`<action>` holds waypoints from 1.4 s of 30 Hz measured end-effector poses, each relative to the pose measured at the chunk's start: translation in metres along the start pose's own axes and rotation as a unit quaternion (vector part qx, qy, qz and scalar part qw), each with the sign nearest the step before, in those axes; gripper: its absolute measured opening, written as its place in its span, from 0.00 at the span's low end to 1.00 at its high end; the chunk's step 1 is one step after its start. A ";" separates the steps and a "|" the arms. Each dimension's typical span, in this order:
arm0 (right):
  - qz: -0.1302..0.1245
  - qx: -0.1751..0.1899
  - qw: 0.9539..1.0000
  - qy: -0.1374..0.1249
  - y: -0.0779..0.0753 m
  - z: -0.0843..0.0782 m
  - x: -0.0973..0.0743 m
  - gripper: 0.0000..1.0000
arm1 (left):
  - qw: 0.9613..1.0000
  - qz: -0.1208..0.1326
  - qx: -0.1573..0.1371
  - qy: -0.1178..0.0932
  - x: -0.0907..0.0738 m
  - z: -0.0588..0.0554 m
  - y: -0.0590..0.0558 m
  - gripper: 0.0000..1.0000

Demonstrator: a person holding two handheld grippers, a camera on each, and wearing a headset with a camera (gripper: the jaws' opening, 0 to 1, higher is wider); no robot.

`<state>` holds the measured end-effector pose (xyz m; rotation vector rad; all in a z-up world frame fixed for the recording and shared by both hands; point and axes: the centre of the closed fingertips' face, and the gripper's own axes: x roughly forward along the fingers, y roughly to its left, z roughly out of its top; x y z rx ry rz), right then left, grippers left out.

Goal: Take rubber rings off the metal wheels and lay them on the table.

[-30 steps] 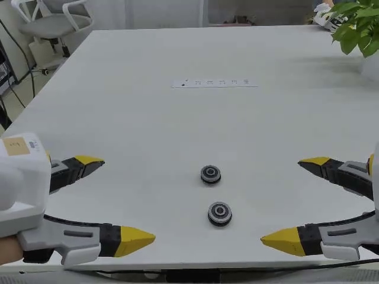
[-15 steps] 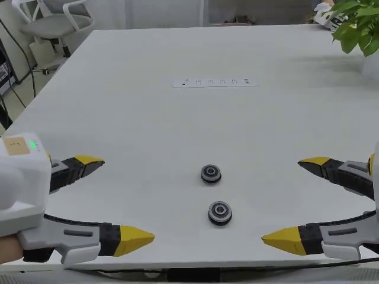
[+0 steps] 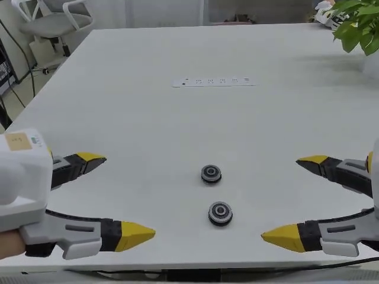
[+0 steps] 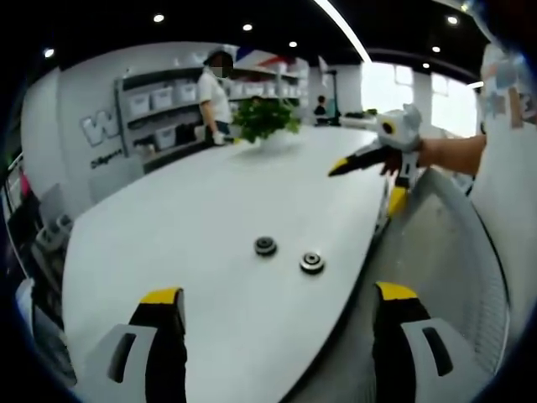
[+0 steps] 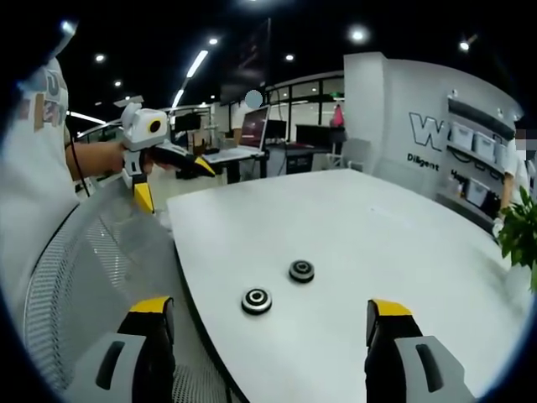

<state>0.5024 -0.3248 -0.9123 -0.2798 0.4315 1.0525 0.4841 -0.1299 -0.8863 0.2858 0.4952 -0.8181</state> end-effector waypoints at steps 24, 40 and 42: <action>0.017 -0.016 1.000 0.000 -0.014 0.004 0.020 0.90 | 0.999 -0.026 0.023 0.006 0.024 0.009 0.006 0.91; 0.034 -0.033 0.999 0.004 -0.016 -0.001 0.038 0.83 | 0.997 -0.056 0.043 0.007 0.048 0.016 0.001 0.85; 0.036 -0.035 0.999 0.004 -0.016 -0.002 0.040 0.83 | 0.997 -0.060 0.046 0.006 0.051 0.018 0.000 0.84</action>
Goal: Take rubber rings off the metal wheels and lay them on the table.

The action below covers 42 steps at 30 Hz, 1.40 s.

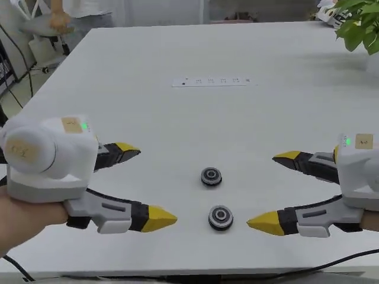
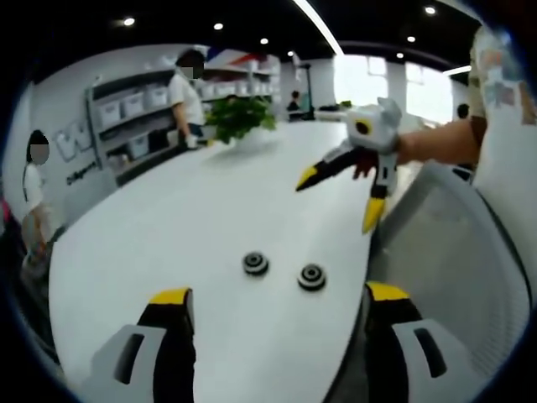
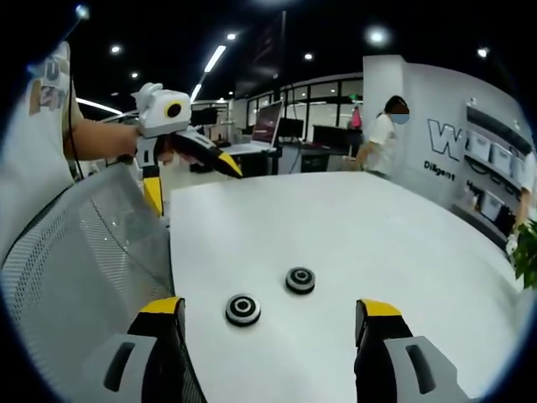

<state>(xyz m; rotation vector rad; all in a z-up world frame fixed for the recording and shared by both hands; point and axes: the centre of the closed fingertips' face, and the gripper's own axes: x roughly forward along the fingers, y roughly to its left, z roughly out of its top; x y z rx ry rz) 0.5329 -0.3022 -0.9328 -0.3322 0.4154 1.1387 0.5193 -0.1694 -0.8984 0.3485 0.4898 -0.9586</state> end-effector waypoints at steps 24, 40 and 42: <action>0.025 0.009 1.000 0.011 0.002 -0.023 0.020 0.69 | 0.998 -0.054 0.019 0.010 0.042 0.000 -0.011 0.68; 0.070 -0.008 0.997 0.032 0.012 -0.036 0.042 0.55 | 0.996 -0.085 0.016 0.027 0.064 -0.012 -0.021 0.54; 0.076 -0.010 0.996 0.035 0.013 -0.038 0.045 0.53 | 0.995 -0.089 0.018 0.030 0.067 -0.014 -0.022 0.53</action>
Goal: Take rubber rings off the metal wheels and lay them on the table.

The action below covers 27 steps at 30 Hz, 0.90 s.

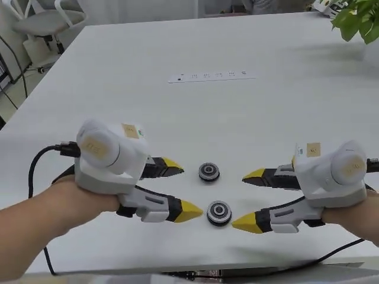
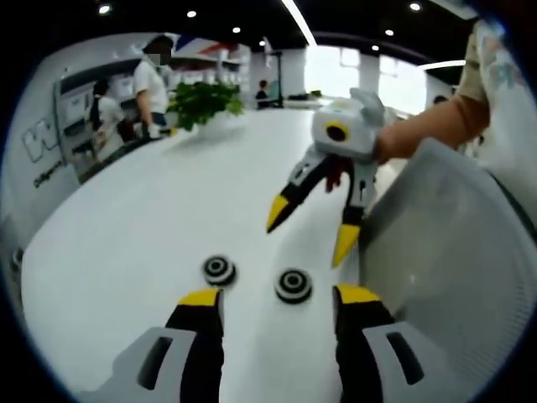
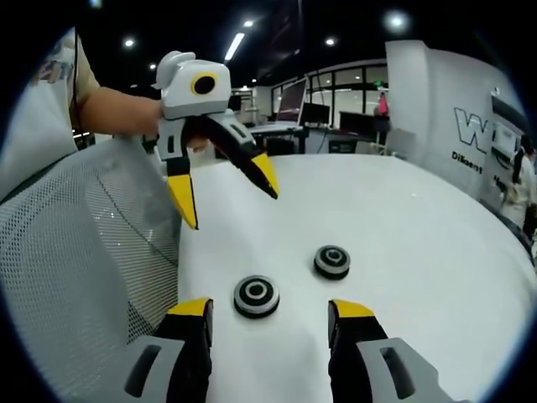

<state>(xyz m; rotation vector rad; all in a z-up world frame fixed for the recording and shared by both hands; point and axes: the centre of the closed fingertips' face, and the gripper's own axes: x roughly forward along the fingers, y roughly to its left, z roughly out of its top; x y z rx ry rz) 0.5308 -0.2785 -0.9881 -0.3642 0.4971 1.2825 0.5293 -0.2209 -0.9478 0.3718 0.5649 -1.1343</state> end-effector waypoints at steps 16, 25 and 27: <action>0.034 0.011 0.999 0.010 0.008 -0.010 0.015 0.36 | 0.999 -0.033 -0.012 0.015 0.025 -0.011 -0.008 0.40; 0.042 0.015 0.999 0.016 0.011 -0.014 0.022 0.30 | 0.998 -0.046 -0.014 0.031 0.039 -0.019 -0.013 0.35; 0.044 0.013 0.999 0.018 0.012 -0.015 0.022 0.28 | 0.998 -0.050 -0.017 0.030 0.040 -0.019 -0.015 0.34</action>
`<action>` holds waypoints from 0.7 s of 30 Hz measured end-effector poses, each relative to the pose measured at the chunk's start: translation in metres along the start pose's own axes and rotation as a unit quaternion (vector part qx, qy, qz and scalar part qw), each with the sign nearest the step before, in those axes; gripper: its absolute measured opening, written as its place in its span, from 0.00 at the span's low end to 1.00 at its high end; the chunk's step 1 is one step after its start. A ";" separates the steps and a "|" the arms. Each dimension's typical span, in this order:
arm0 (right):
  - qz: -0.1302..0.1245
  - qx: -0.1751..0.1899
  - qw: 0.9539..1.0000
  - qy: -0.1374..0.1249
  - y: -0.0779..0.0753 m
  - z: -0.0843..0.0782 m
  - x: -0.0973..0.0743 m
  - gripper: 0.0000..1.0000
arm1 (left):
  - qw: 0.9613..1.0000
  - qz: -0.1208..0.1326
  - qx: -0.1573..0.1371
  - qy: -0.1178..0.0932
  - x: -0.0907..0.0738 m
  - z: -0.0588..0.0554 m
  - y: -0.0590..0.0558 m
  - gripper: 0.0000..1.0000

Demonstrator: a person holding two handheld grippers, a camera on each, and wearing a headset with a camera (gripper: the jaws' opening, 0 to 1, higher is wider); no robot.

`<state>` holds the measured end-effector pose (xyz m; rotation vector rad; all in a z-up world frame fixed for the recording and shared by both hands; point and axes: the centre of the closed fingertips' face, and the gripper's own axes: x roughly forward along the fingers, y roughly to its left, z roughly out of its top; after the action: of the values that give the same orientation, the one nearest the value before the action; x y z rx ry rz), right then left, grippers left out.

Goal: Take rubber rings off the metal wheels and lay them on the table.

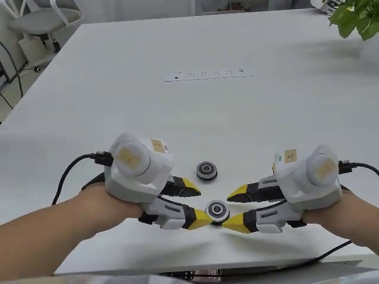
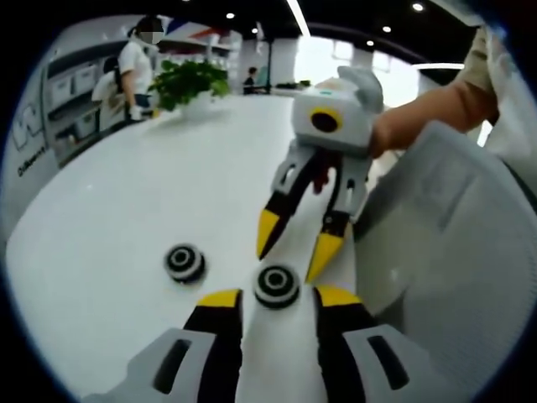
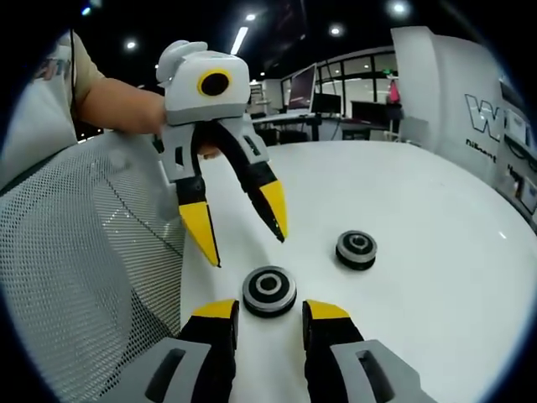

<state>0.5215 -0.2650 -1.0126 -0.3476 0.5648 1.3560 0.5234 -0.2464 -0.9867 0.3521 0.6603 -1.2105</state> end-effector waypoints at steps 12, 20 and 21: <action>0.001 0.000 1.000 0.007 0.000 -0.001 0.004 0.24 | 1.000 -0.010 0.005 0.005 0.014 -0.001 -0.004 0.26; 0.003 0.000 1.000 0.009 0.001 -0.002 0.006 0.24 | 1.000 -0.007 0.011 0.010 0.021 -0.003 -0.002 0.20; 0.003 0.001 1.000 0.009 0.001 -0.002 0.006 0.24 | 1.000 -0.006 0.011 0.009 0.022 -0.003 -0.002 0.19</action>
<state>0.5205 -0.2613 -1.0175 -0.3574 0.5833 1.3581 0.5253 -0.2613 -1.0024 0.3776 0.6659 -1.2282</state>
